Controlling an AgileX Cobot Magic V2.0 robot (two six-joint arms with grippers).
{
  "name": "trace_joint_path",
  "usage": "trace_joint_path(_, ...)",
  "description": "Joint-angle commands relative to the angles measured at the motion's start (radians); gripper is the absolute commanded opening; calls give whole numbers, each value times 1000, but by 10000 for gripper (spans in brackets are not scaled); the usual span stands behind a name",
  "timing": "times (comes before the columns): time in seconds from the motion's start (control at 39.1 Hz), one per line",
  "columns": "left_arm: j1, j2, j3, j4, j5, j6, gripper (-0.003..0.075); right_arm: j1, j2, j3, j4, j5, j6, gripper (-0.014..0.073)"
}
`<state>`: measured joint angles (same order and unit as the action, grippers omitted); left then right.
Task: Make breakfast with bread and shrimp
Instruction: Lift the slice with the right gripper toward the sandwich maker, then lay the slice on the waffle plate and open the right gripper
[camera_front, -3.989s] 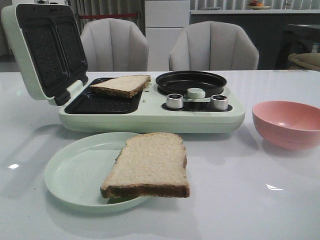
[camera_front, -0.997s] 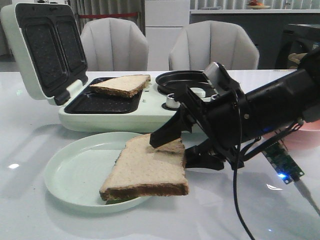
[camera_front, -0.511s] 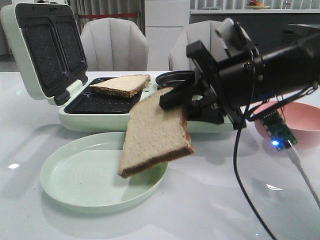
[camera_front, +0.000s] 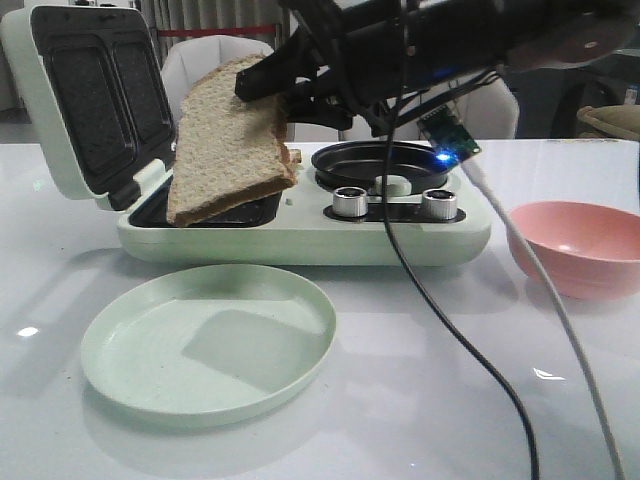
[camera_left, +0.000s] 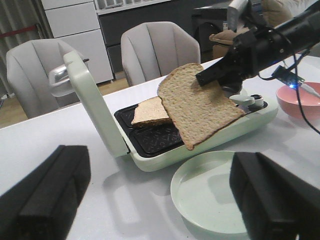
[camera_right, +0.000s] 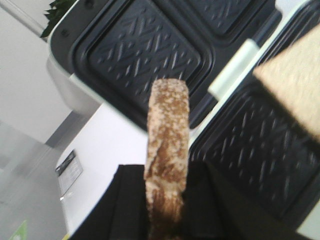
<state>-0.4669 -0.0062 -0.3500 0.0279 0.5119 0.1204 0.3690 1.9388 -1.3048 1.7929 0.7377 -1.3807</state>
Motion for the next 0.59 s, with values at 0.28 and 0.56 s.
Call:
trace_joint_path(0.28,0,-15,-24,-10,-78,-4,618,44,173,-328,110,-67,51,277)
trace_joint_path(0.56,0,-15,-24,-10,-78,-4,618,44,240,-401,110,-138,18,277)
